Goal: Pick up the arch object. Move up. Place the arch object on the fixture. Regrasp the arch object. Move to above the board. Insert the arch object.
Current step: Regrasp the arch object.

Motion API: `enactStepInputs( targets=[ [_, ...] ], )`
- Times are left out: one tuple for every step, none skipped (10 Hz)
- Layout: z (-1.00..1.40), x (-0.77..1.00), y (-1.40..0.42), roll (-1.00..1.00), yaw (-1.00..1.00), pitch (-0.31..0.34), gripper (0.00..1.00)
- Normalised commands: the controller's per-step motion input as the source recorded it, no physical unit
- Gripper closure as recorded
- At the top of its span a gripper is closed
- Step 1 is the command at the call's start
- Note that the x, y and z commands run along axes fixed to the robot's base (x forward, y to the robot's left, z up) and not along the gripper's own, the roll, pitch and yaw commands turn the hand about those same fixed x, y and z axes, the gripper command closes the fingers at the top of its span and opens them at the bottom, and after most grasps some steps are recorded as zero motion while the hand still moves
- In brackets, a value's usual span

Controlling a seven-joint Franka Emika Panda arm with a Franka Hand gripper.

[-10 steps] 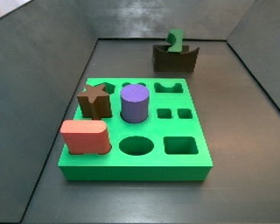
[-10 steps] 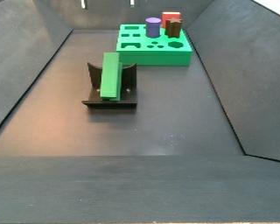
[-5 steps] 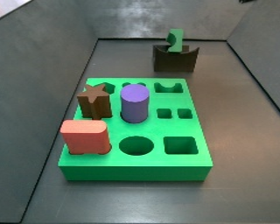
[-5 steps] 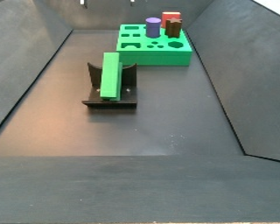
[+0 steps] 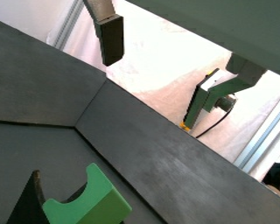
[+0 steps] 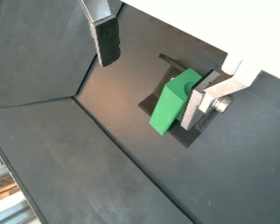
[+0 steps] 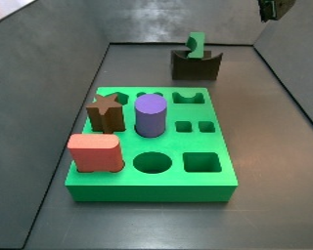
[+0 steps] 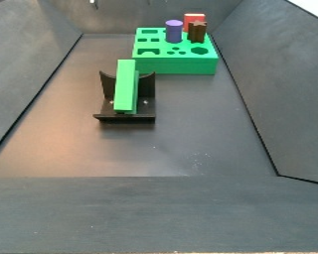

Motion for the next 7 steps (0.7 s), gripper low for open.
enactStepInputs(
  targets=[
    [-0.01, 0.07, -0.03, 0.16, 0.2, 0.023, 0.0],
    [-1.0, 0.03, 0.07, 0.19, 0.23, -0.028, 0.0],
    [-1.0, 0.04, 0.07, 0.19, 0.2, -0.049, 0.0],
    [-1.0, 0.05, 0.07, 0.18, 0.17, -0.072, 0.0],
    [-1.0, 0.06, 0.06, 0.14, 0.12, -0.1, 0.0],
    [-1.0, 0.07, 0.05, 0.11, 0.09, -0.111, 0.0],
    [-1.0, 0.08, 0.05, 0.08, 0.06, -0.12, 0.0]
  ],
)
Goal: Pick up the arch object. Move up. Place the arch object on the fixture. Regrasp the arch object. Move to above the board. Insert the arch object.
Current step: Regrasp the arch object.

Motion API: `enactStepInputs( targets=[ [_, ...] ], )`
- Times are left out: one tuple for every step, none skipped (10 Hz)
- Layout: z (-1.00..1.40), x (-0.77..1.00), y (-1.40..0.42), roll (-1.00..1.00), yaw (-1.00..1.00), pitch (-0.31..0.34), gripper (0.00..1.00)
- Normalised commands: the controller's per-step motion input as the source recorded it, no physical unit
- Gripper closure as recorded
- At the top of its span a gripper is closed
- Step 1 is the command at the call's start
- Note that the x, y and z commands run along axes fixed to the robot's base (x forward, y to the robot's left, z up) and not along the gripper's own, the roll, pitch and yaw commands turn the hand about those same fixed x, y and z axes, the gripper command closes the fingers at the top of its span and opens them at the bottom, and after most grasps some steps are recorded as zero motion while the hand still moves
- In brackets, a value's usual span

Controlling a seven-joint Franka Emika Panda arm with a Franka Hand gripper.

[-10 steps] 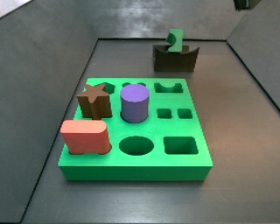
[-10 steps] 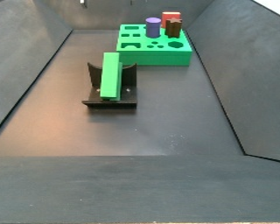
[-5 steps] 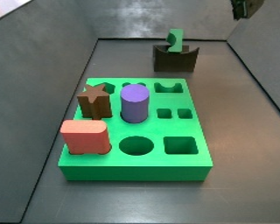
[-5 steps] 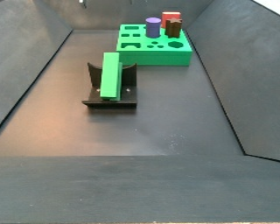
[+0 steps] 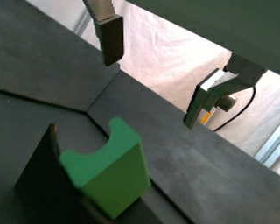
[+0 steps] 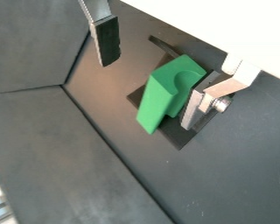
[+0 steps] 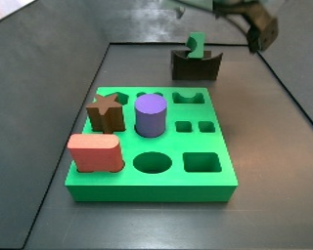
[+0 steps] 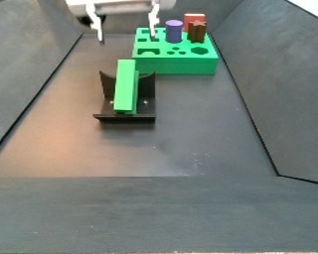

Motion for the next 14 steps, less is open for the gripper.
enactStepInputs(
  targets=[
    [-1.0, 0.08, 0.05, 0.08, 0.02, -0.119, 0.0],
    [-1.0, 0.09, 0.04, 0.07, 0.0, -0.112, 0.0],
    [-1.0, 0.09, 0.04, 0.06, -0.02, -0.094, 0.0],
    [-1.0, 0.11, 0.03, 0.06, -0.03, -0.068, 0.0],
    [-0.91, 0.11, 0.02, 0.06, -0.04, -0.045, 0.0],
    [-0.76, 0.1, 0.02, 0.06, -0.04, -0.022, 0.0],
    [-0.62, 0.09, 0.01, 0.06, -0.03, -0.005, 0.0],
    [-0.43, 0.08, 0.01, 0.05, -0.01, 0.006, 0.0],
    [-0.3, 0.07, 0.01, 0.05, 0.0, 0.011, 0.0],
    [-0.22, 0.05, 0.0, 0.05, 0.02, 0.022, 0.0],
    [-0.18, 0.02, -0.01, 0.04, 0.02, 0.016, 0.0],
    [-0.18, 0.02, -0.01, 0.04, 0.03, 0.016, 0.0],
    [-0.18, 0.02, -0.01, 0.04, 0.03, 0.016, 0.0],
    [-0.18, 0.02, -0.01, 0.04, 0.03, 0.016, 0.0]
  ],
)
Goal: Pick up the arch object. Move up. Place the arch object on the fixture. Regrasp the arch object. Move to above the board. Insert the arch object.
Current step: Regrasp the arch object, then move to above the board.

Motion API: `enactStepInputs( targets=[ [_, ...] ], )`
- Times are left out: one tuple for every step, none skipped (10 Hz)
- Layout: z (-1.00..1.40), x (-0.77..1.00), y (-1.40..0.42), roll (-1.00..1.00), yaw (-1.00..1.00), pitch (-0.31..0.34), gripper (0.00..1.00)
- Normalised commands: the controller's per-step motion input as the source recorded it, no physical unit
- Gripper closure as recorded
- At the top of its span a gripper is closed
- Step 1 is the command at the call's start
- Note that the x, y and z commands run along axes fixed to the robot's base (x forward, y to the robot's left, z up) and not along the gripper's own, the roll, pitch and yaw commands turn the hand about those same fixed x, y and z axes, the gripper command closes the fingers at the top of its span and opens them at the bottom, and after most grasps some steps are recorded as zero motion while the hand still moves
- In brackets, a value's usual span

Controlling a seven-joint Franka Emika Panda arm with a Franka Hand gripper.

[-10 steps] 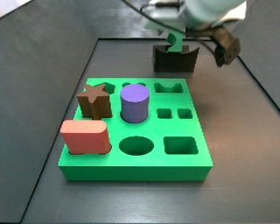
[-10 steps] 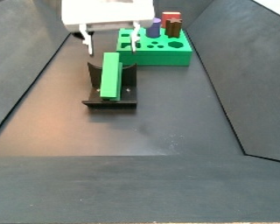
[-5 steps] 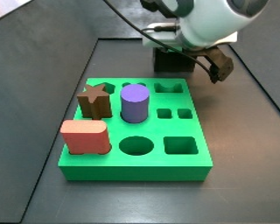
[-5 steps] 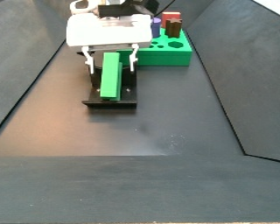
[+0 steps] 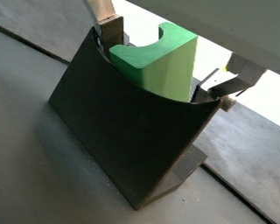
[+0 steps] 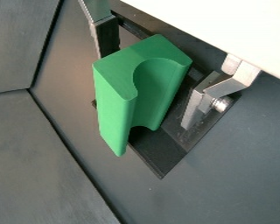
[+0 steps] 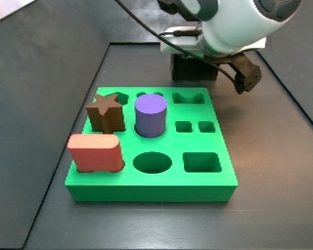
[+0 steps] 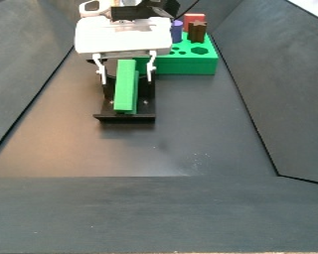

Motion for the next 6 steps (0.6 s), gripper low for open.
enactStepInputs(
  targets=[
    [0.0, 0.0, 0.0, 0.0, 0.0, 0.0, 1.0],
    [1.0, -0.01, 0.14, 0.09, -0.48, -0.05, 1.0],
    [1.0, -0.02, 0.13, 0.07, -0.46, -0.038, 1.0],
    [1.0, -0.03, 0.14, 0.03, -0.39, 0.022, 1.0],
    [1.0, -0.03, 0.13, -0.02, -0.33, 0.077, 1.0],
    [1.0, -0.03, 0.13, -0.04, -0.26, 0.122, 1.0]
  ],
)
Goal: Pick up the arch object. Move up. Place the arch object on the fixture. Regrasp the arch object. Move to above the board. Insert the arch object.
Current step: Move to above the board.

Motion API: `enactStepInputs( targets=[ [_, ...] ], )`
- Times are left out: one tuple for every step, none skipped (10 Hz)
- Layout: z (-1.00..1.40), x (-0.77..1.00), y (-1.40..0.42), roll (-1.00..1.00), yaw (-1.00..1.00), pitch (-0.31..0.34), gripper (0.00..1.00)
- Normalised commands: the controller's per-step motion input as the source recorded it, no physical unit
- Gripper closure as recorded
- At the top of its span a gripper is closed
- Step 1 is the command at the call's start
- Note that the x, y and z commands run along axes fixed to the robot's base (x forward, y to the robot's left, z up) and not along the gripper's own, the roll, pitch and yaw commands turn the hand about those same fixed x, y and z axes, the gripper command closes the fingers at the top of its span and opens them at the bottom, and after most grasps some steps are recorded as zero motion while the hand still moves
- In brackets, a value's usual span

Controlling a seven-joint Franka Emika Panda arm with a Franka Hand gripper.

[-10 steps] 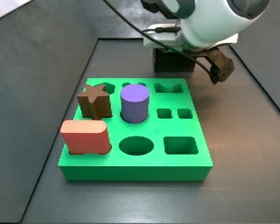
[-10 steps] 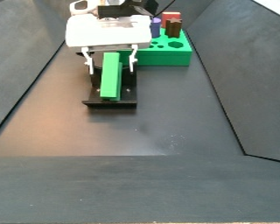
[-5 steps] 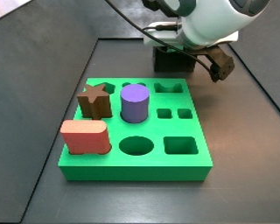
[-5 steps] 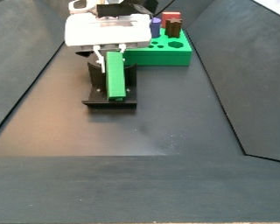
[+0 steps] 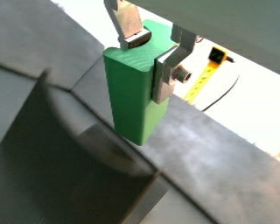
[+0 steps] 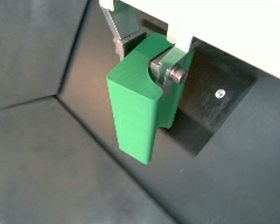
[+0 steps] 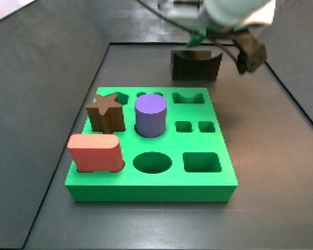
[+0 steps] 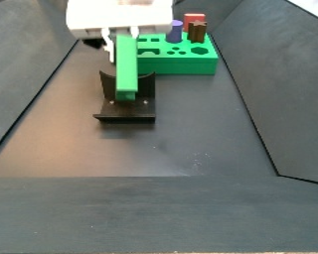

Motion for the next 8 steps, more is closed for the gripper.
enactStepInputs(
  targets=[
    [1.0, -0.03, 0.13, -0.07, -0.2, 0.158, 1.0],
    [1.0, -0.04, 0.13, -0.09, -0.12, 0.197, 1.0],
    [1.0, -0.04, 0.12, -0.1, -0.07, 0.212, 1.0],
    [1.0, -0.04, 0.12, -0.1, -0.01, 0.216, 1.0],
    [1.0, -0.05, 0.11, -0.08, 0.05, 0.199, 1.0],
    [1.0, -0.05, 0.1, -0.06, 0.09, 0.174, 1.0],
    [1.0, -0.05, 0.09, -0.06, 0.12, 0.146, 1.0],
    [1.0, -0.04, 0.08, -0.05, 0.14, 0.111, 1.0]
  ],
)
